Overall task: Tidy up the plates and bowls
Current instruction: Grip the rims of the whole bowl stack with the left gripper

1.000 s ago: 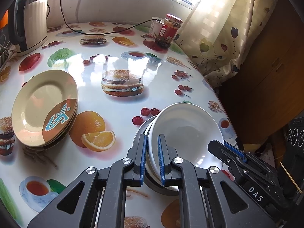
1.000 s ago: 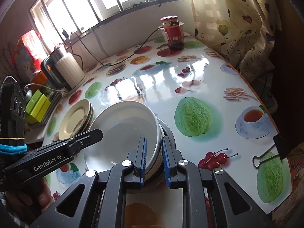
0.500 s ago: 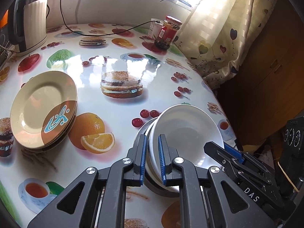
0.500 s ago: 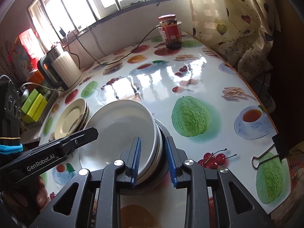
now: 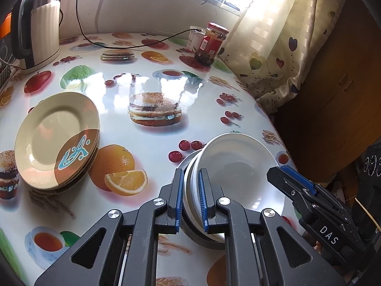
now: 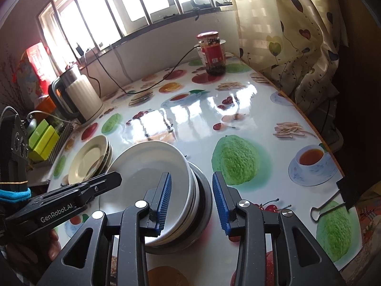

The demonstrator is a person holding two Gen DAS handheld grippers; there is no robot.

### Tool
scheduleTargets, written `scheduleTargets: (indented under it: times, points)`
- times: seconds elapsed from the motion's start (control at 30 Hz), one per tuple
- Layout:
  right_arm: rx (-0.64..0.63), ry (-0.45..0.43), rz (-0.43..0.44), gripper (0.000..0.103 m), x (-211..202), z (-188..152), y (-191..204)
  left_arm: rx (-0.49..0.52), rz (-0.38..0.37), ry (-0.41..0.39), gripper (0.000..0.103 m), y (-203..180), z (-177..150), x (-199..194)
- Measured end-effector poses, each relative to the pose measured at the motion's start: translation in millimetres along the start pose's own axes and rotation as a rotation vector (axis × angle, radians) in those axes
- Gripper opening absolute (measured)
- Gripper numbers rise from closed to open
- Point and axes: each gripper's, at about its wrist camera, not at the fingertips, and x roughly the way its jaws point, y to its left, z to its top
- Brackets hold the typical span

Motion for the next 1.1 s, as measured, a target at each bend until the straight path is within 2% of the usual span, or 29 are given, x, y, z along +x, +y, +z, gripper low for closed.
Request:
scheduleTargets:
  times: [0.07, 0.27, 0.37, 0.67, 0.83, 0.97, 1.1]
  points:
    - [-0.006, -0.006, 0.012, 0.034, 1.6, 3.1, 0.8, -0.003, 0.0, -0.002, 0.013, 0.6, 0.3, 0.1]
    - [-0.012, 0.003, 0.031, 0.014, 10.8, 6.4, 2.4, -0.007, 0.006, 0.002, 0.013, 1.4, 1.7, 2.4]
    - [-0.011, 0.011, 0.038, 0.008, 15.6, 6.9, 0.7, -0.014, 0.005, 0.003, 0.013, 1.8, 2.4, 3.6]
    - [0.0, 0.017, 0.055, 0.009, 18.6, 7.6, -0.5, -0.016, 0.0, 0.007, 0.013, 2.8, 2.7, 6.0]
    - [0.017, -0.006, 0.075, 0.01, 11.2, 5.9, -3.8, -0.014, -0.021, -0.027, 0.013, 2.2, 1.9, -3.4]
    - [0.009, -0.035, 0.084, 0.022, -3.4, 6.4, -3.3, -0.02, -0.039, -0.061, 0.014, 3.1, 1.7, -17.1]
    - [0.013, -0.075, 0.078, 0.023, -21.6, 5.7, -9.0, -0.013, -0.043, -0.086, 0.021, 6.7, -1.8, -29.5]
